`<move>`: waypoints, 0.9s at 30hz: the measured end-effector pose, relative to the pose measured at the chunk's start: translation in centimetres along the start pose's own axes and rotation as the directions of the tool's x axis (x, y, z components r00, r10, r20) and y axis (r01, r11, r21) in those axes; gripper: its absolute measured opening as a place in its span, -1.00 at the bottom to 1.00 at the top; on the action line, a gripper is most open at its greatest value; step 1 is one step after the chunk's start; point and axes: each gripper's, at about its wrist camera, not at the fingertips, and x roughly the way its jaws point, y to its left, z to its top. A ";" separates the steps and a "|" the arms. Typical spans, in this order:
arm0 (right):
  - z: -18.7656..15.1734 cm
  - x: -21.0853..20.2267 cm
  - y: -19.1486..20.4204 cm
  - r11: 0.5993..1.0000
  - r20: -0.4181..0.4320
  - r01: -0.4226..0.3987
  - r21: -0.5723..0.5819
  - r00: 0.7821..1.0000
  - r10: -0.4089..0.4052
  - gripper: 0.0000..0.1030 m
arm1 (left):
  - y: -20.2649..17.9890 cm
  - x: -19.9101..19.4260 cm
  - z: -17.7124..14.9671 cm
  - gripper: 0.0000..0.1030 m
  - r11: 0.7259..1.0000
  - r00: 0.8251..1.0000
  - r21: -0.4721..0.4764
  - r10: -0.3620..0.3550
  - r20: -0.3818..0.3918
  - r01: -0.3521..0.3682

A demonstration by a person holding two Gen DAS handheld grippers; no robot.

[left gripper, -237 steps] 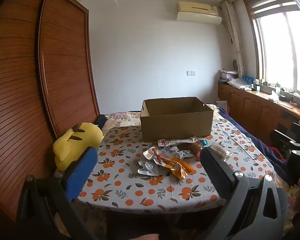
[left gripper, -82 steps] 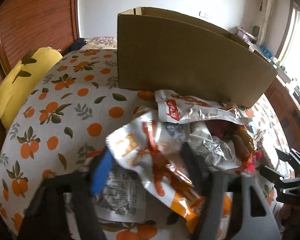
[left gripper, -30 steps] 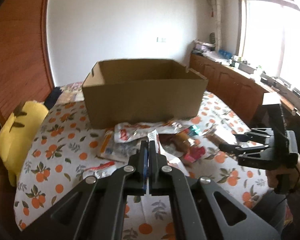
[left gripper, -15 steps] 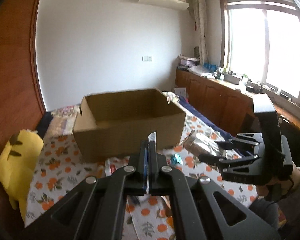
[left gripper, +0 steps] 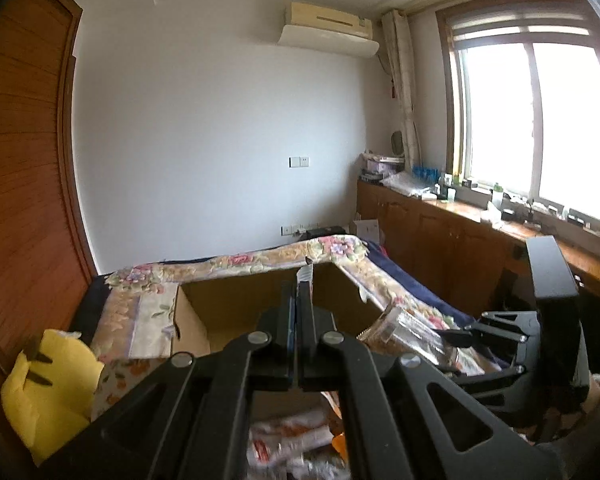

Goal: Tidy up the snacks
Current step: 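Grasp the brown grain bar with the right gripper while the left gripper grasps the sausage pack, then lower both packs into the box and open both grippers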

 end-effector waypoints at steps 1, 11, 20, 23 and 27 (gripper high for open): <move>0.7 0.3 0.0 1.000 0.007 0.002 -0.001 1.000 -0.002 -0.18 | 0.3 0.6 0.6 -1.00 1.000 1.000 0.000 0.000 0.003 0.000; 5.2 4.0 -1.5 1.000 0.041 0.007 0.004 0.999 -0.007 -0.18 | 2.9 5.6 3.4 -1.00 1.000 0.998 -0.007 0.027 0.053 -0.027; 4.3 10.1 -2.0 1.000 -0.022 0.020 0.013 1.000 -0.019 -0.18 | 4.7 11.4 0.2 -1.00 0.999 0.999 -0.038 0.033 -0.029 -0.035; 3.6 11.8 -2.2 1.000 -0.052 0.026 0.011 0.998 -0.025 -0.18 | 5.0 12.6 -0.8 -1.00 0.999 0.998 -0.039 0.032 -0.056 -0.034; 3.5 13.2 -2.6 0.999 -0.075 0.028 0.025 0.997 -0.026 -0.17 | 5.5 13.9 -2.0 -1.00 0.998 0.995 -0.038 0.052 -0.090 -0.056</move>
